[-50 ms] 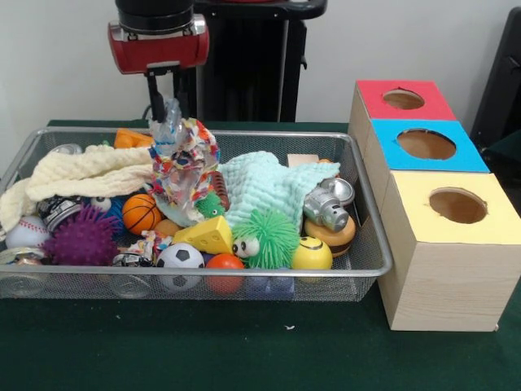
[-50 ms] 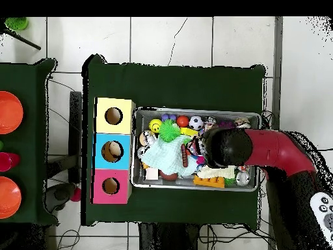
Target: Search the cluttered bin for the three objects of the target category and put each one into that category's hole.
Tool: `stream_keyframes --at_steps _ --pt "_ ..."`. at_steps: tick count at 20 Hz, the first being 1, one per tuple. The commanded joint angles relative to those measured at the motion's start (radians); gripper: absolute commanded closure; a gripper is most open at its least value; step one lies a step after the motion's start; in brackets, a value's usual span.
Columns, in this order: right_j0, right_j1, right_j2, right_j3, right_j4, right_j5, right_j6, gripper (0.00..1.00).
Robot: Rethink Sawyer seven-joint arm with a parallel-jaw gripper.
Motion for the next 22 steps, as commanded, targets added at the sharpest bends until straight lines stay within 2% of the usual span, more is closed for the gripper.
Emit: stream_keyframes --at_steps 1,5,8,12,22 --pt "-0.007 -0.021 0.077 0.122 0.087 -0.081 0.046 1.0" --pt "0.002 -0.039 0.089 0.156 0.124 -0.117 0.059 1.0" --pt "0.008 -0.053 0.121 0.17 0.106 -0.144 -0.002 1.0" --pt "-0.001 -0.052 0.196 0.187 0.036 -0.195 -0.123 1.0" --pt "0.051 -0.013 0.248 0.156 -0.132 -0.181 -0.221 1.0"
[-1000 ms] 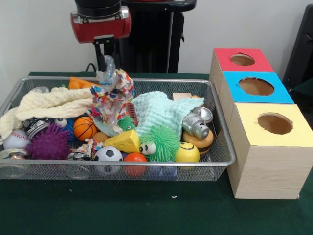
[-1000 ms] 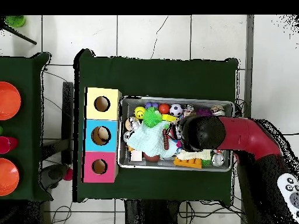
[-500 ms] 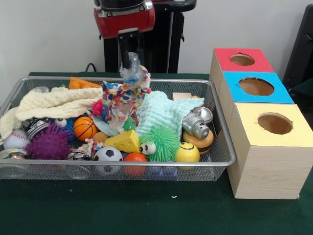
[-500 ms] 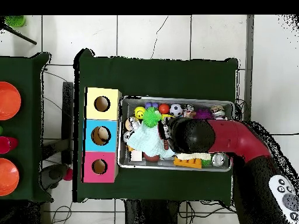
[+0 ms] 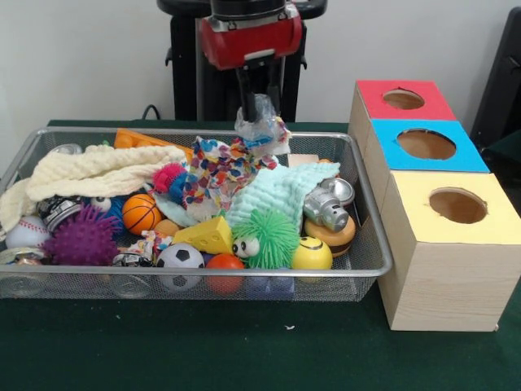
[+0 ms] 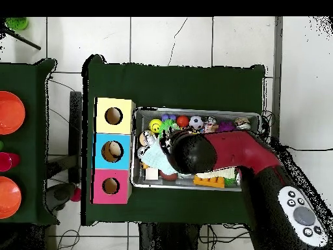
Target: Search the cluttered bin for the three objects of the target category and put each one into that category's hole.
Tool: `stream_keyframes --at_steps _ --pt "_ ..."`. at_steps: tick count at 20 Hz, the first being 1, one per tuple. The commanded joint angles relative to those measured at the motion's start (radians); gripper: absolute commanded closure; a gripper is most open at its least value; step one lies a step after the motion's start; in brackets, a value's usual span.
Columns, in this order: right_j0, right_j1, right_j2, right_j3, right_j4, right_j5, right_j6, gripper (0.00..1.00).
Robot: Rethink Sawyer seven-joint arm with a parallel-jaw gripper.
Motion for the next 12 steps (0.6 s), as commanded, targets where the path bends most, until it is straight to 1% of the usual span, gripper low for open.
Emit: stream_keyframes --at_steps 1,5,8,11,12 --pt "0.032 0.036 0.104 0.035 -0.115 -0.008 -0.218 1.0" --pt "0.069 0.047 0.11 0.022 -0.142 0.023 -0.192 1.0" --pt "0.088 0.049 0.127 0.019 -0.15 0.023 -0.181 1.0" --pt "0.099 0.055 0.146 0.02 -0.168 0.007 -0.185 1.0" --pt "0.101 0.059 0.161 0.018 -0.178 0.003 -0.201 1.0"
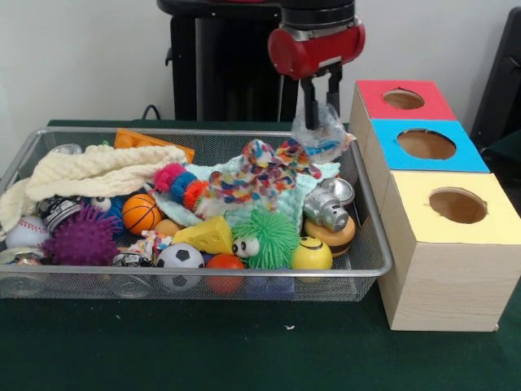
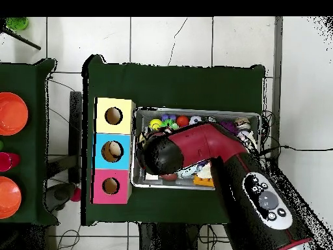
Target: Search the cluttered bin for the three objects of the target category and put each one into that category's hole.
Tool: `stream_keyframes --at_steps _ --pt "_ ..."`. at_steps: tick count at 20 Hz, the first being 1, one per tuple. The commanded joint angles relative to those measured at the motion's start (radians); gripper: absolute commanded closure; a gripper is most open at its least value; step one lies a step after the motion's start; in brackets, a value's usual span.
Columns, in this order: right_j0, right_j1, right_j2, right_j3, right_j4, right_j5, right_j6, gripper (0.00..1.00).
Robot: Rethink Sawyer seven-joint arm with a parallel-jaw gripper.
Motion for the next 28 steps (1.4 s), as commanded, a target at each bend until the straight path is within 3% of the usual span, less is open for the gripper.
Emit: stream_keyframes --at_steps 1,9,15,20,25,28 --pt "0.027 0.043 0.1 0.017 -0.082 -0.002 -0.213 1.0" --pt "0.036 0.068 0.185 0.021 -0.156 0.026 -0.318 1.0" --pt "-0.002 0.088 0.245 0.064 -0.164 0.024 -0.32 1.0" --pt "-0.025 0.119 0.212 0.063 -0.141 0.057 -0.224 1.0" --pt "-0.028 0.134 0.119 0.08 -0.029 0.057 0.043 1.0" --pt "-0.01 0.147 0.066 0.059 0.005 0.079 0.104 1.0"
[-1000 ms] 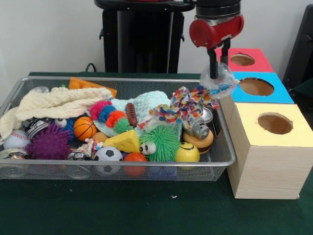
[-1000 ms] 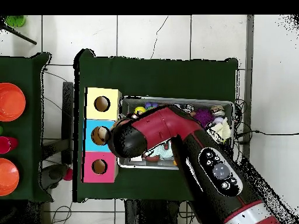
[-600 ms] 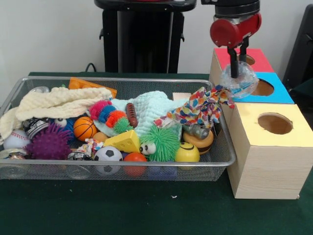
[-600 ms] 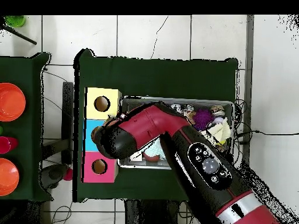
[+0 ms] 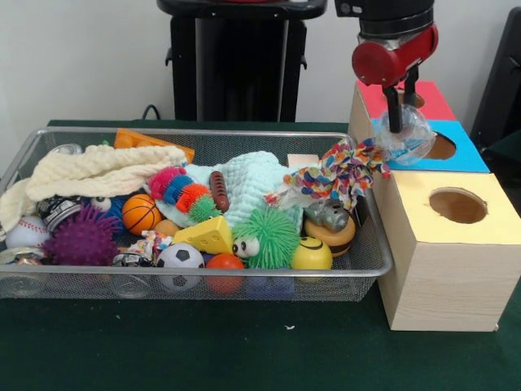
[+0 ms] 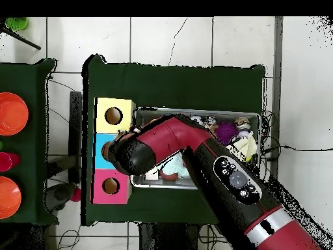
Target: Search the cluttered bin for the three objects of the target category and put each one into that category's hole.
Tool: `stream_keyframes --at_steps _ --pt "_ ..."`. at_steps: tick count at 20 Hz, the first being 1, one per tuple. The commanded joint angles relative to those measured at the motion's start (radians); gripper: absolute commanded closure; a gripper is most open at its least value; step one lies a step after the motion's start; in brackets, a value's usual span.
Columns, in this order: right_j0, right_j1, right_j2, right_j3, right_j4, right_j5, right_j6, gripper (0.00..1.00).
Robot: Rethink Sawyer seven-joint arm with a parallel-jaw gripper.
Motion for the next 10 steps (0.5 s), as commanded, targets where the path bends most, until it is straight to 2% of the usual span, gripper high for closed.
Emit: stream_keyframes --at_steps 1,6,10 --pt "-0.001 0.061 -0.13 0.037 0.068 0.091 0.112 1.0" --pt "0.038 0.067 -0.205 -0.011 0.106 0.169 0.123 1.0" --pt "0.043 0.058 -0.236 -0.015 0.164 0.21 0.129 1.0"
